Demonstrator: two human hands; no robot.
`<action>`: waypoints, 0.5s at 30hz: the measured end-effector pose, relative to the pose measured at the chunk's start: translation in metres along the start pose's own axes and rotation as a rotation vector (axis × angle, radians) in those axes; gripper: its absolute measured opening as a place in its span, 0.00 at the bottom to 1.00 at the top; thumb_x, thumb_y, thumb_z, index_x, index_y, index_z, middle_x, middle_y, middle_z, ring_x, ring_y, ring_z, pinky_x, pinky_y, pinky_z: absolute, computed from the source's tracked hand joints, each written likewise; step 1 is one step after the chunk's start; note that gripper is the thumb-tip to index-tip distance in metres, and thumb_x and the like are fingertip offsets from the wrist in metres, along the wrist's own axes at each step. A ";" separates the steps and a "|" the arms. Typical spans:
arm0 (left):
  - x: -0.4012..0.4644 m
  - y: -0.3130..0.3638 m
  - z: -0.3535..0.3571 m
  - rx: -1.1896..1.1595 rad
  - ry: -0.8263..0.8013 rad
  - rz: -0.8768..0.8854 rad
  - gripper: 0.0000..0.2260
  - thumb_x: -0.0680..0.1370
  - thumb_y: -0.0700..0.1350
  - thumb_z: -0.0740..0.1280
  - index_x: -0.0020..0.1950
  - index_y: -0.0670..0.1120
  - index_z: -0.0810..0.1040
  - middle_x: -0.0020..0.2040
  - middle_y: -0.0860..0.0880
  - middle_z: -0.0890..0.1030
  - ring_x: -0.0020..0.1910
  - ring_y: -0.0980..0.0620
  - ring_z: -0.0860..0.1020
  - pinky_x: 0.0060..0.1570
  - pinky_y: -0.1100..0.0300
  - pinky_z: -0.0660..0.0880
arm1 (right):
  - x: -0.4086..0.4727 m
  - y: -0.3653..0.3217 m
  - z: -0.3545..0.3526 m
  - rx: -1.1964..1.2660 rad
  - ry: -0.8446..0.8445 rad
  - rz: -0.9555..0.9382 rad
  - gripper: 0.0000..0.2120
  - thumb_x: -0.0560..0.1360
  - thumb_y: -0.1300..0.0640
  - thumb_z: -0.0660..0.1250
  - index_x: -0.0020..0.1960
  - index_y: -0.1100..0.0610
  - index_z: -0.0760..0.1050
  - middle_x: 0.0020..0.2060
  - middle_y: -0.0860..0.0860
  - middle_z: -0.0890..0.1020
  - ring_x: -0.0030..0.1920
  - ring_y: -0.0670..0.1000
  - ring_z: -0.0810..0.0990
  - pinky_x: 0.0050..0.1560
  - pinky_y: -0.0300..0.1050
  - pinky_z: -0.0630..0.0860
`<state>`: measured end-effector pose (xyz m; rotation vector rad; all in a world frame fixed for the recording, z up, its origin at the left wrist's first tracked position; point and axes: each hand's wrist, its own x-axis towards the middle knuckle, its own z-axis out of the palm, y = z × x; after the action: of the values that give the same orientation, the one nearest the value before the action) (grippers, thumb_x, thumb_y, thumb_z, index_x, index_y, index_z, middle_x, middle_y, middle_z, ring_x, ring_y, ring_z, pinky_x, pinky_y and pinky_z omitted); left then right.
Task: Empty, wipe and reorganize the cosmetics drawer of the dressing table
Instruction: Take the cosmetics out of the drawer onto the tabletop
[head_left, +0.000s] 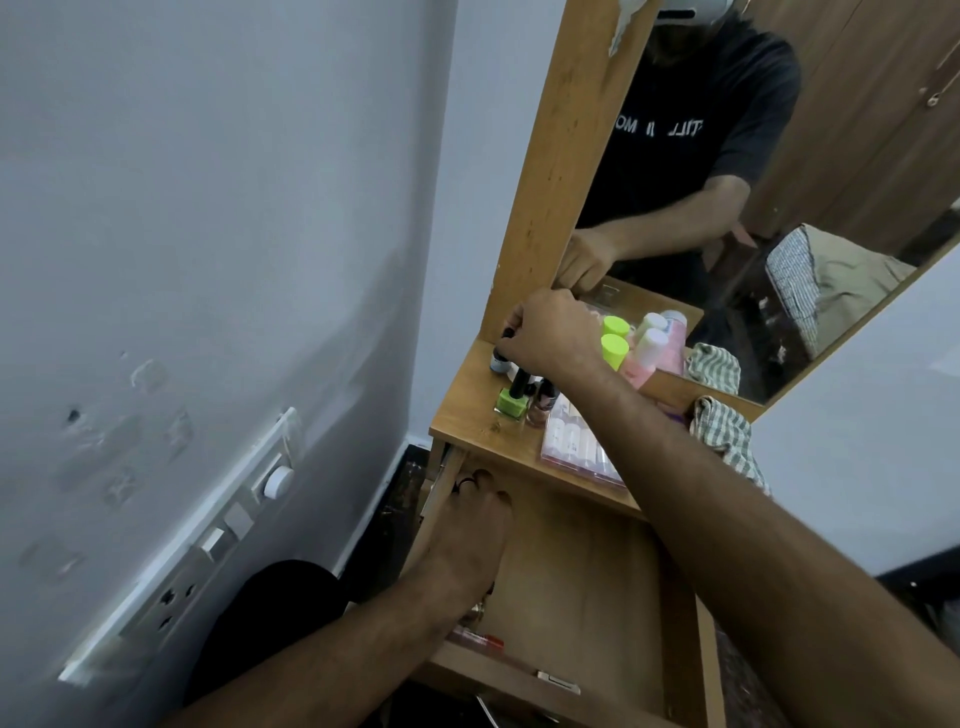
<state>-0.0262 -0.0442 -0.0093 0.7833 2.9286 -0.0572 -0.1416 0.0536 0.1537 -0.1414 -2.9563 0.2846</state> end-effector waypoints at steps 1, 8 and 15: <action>0.000 0.000 0.000 -0.024 0.002 -0.005 0.13 0.76 0.35 0.68 0.61 0.39 0.78 0.63 0.35 0.74 0.55 0.41 0.77 0.54 0.52 0.76 | 0.000 0.000 0.000 -0.023 -0.011 0.003 0.07 0.64 0.54 0.77 0.41 0.50 0.84 0.40 0.48 0.83 0.41 0.52 0.82 0.38 0.46 0.81; -0.003 -0.001 0.001 -0.160 -0.052 -0.023 0.14 0.77 0.36 0.70 0.63 0.40 0.79 0.74 0.29 0.62 0.54 0.44 0.80 0.54 0.55 0.78 | 0.000 -0.005 0.000 -0.143 -0.023 -0.006 0.07 0.70 0.54 0.74 0.47 0.53 0.83 0.35 0.48 0.70 0.37 0.53 0.76 0.35 0.43 0.72; 0.002 -0.004 0.014 -0.328 0.031 -0.003 0.12 0.76 0.35 0.66 0.58 0.42 0.80 0.59 0.36 0.78 0.50 0.45 0.80 0.49 0.56 0.81 | -0.013 -0.007 -0.010 -0.087 0.114 -0.061 0.17 0.77 0.41 0.68 0.54 0.53 0.83 0.44 0.50 0.81 0.45 0.54 0.81 0.38 0.43 0.71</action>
<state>-0.0288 -0.0474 -0.0232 0.7303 2.8568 0.4262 -0.1279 0.0475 0.1628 -0.0760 -2.8542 0.1349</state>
